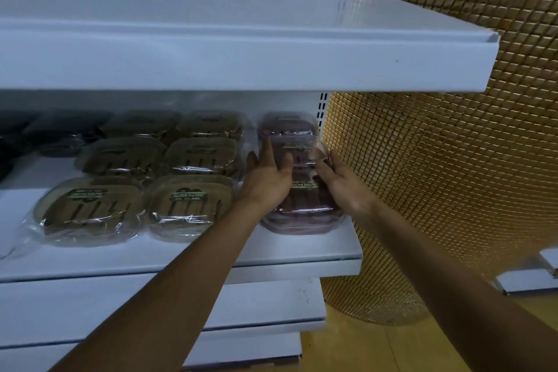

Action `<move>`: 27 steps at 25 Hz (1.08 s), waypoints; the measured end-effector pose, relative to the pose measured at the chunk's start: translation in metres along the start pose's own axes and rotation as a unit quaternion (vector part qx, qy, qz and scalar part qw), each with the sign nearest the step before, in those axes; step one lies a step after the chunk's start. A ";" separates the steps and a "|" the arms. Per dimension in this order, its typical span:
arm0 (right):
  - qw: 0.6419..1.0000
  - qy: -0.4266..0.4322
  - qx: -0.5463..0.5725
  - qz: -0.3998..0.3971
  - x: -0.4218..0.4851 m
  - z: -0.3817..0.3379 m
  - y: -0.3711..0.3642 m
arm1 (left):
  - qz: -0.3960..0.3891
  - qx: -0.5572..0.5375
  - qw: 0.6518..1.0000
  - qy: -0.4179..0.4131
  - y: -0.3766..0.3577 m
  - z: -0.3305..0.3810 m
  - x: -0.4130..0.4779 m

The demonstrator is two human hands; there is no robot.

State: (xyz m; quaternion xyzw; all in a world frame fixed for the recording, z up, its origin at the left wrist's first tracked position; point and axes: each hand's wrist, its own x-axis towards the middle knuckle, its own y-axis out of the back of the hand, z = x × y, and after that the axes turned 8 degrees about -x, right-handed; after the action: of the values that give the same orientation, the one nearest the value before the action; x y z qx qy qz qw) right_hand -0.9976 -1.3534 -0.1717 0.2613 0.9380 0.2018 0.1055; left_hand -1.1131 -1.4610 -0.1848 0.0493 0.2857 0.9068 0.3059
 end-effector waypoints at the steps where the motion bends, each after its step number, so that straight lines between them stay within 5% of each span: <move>1: 1.000 0.004 -0.005 -0.001 0.000 -0.004 0.002 | 0.003 -0.002 1.000 0.003 0.002 0.005 0.008; 27: 0.998 0.008 -0.057 0.022 0.025 -0.002 0.007 | 0.013 -0.117 0.993 -0.012 0.001 0.009 0.068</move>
State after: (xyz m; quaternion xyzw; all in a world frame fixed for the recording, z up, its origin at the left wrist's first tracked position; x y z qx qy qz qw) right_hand -1.0158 -1.3348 -0.1695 0.2740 0.9198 0.2593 0.1080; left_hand -1.1663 -1.4174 -0.1828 0.0274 0.1734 0.9373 0.3011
